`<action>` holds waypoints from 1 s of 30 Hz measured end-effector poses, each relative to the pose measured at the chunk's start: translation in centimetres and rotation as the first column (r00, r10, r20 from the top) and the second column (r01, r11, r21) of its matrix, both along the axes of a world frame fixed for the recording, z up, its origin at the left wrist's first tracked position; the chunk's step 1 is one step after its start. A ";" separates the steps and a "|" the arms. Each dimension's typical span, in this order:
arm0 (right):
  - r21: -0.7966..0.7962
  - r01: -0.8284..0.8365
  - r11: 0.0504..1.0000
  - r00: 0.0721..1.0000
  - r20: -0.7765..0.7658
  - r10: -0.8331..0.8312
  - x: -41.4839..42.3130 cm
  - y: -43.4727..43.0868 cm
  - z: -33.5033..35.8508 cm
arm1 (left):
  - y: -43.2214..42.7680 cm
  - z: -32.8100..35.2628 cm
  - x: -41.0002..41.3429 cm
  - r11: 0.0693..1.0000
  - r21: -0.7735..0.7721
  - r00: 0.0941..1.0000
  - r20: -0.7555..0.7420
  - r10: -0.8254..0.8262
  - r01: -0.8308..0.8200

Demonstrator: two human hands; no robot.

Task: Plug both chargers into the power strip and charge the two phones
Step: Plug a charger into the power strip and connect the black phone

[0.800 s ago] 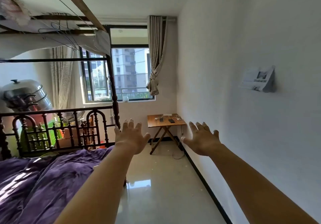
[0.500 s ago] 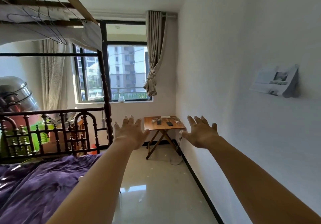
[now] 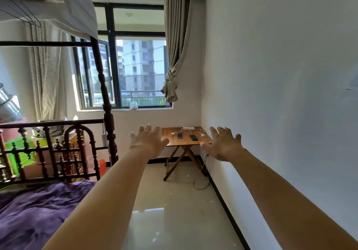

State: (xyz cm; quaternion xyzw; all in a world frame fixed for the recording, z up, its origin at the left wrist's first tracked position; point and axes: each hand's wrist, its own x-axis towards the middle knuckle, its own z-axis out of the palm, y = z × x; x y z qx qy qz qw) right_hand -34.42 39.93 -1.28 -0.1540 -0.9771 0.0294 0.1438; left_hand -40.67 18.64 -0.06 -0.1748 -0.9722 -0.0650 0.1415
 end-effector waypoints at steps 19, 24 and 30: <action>-0.016 0.041 0.999 0.999 -0.014 -0.041 -41.5 14.2 -1.6 | 17.4 -2.5 -41.9 0.992 0.079 0.994 0.032 -0.103 0.100; -0.018 0.039 0.999 0.999 -0.009 -0.040 -52.6 20.4 -2.1 | 23.4 -2.9 -53.2 0.994 0.058 0.994 0.036 -0.099 0.097; -0.018 0.041 0.999 0.999 -0.015 -0.041 -65.5 27.5 -2.1 | 30.2 -2.8 -66.6 0.993 0.087 0.995 0.052 -0.081 0.077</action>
